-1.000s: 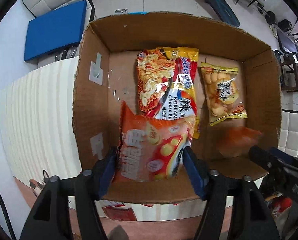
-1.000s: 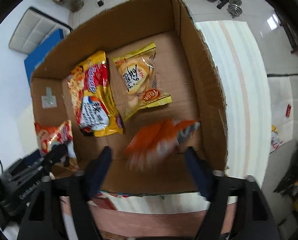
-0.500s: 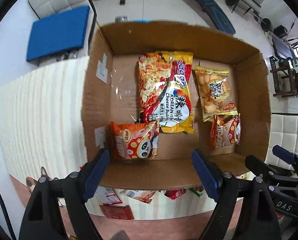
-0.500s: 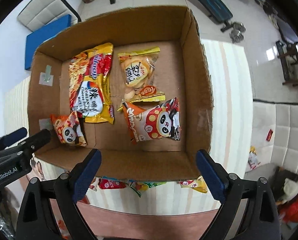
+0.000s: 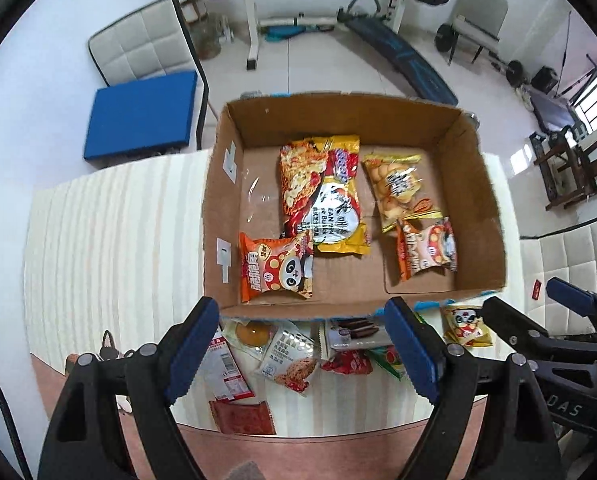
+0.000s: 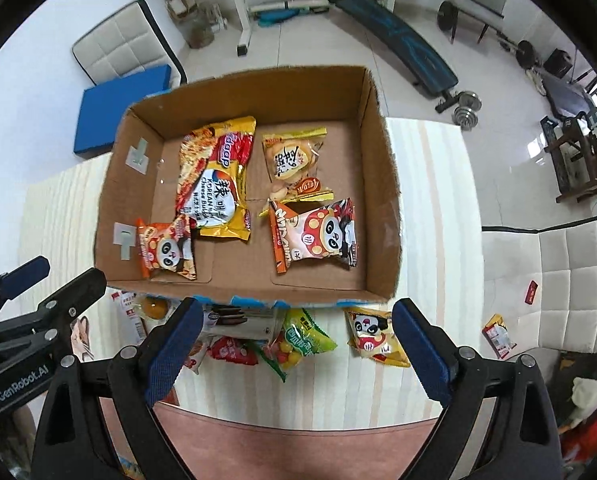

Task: Organize snacks
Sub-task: 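Grasp the red-brown sachet with left tool while right tool grasps the green candy bag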

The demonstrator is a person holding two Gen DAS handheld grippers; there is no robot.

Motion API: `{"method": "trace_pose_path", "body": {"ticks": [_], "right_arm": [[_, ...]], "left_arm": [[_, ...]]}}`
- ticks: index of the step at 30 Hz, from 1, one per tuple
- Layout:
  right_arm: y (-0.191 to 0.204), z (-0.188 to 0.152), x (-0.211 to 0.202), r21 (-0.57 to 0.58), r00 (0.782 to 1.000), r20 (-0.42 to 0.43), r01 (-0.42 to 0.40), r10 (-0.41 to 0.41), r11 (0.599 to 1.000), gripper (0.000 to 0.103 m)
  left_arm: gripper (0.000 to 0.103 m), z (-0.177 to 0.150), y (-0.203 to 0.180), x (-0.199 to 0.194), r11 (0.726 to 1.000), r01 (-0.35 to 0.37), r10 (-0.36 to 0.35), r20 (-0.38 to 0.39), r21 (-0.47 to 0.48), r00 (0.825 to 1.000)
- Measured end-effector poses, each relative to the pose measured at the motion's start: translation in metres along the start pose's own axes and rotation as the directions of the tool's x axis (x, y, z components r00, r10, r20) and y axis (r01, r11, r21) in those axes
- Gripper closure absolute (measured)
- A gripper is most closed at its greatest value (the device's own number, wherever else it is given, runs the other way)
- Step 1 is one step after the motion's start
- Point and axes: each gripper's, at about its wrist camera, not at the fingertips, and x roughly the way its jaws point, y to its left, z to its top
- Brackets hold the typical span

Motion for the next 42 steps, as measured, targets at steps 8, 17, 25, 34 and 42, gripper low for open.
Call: {"method": "trace_pose_path", "body": {"ticks": [8, 17, 25, 34, 42], "right_arm": [[-0.003, -0.028, -0.043, 0.024, 0.995, 0.096, -0.035, 0.032, 0.999, 0.006], [-0.003, -0.053, -0.054, 0.042, 0.987, 0.115, -0.119, 0.114, 0.992, 0.005], [-0.005, -0.075, 0.036, 0.121, 0.979, -0.102, -0.162, 0.175, 0.979, 0.005], [-0.033, -0.095, 0.160, 0.378, 0.942, -0.261, -0.101, 0.210, 0.920, 0.005], [-0.031, -0.098, 0.198, 0.447, 0.940, -0.281, -0.049, 0.192, 0.893, 0.012]], "left_arm": [[0.019, -0.030, -0.001, -0.045, 1.000, 0.025, -0.024, 0.111, -0.007, 0.994], [0.006, -0.055, 0.019, -0.064, 0.995, 0.055, -0.039, 0.185, -0.082, 0.982], [0.005, -0.089, 0.062, -0.004, 0.979, 0.022, -0.010, 0.059, -0.204, 0.998], [0.005, -0.149, 0.118, 0.086, 0.913, -0.040, -0.030, -0.164, -0.406, 0.986], [0.005, -0.177, 0.129, 0.156, 0.883, -0.049, -0.125, -0.334, -0.468, 0.934]]}}
